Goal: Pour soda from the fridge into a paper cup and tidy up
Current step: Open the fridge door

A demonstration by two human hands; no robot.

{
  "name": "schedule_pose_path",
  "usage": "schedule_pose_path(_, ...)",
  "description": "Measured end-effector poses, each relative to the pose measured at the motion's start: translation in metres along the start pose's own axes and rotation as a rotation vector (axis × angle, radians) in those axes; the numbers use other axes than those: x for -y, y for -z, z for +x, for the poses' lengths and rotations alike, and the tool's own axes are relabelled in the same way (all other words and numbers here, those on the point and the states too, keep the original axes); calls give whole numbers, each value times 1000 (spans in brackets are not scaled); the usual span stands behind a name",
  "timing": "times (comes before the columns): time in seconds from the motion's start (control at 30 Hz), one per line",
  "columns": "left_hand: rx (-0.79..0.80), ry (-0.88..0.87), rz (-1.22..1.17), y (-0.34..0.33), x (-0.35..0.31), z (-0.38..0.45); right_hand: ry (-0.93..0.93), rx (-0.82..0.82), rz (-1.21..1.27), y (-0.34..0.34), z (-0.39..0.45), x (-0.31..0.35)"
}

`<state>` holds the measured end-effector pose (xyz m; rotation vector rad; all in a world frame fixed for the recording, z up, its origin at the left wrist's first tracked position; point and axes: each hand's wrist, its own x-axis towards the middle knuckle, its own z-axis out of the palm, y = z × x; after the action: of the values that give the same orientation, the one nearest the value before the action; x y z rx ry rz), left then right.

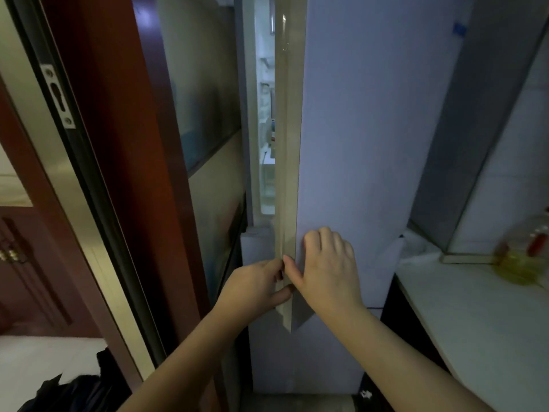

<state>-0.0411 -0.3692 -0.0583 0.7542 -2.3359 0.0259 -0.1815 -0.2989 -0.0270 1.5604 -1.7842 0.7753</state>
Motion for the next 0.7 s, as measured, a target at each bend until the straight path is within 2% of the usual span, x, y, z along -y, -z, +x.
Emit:
schedule_pose_path(0.13, -61, -83, 61, -5, -31, -4, -27, -22, -10, 25, -19, -19)
schedule_pose_path(0.27, -42, -125, 75, -11, -74, -13, -111, -36, -28, 53, -40, -41)
schedule_pose_path(0.7, 183, -257, 82, -33, -219, -18, -342, 28, -193, 147, -110, -138)
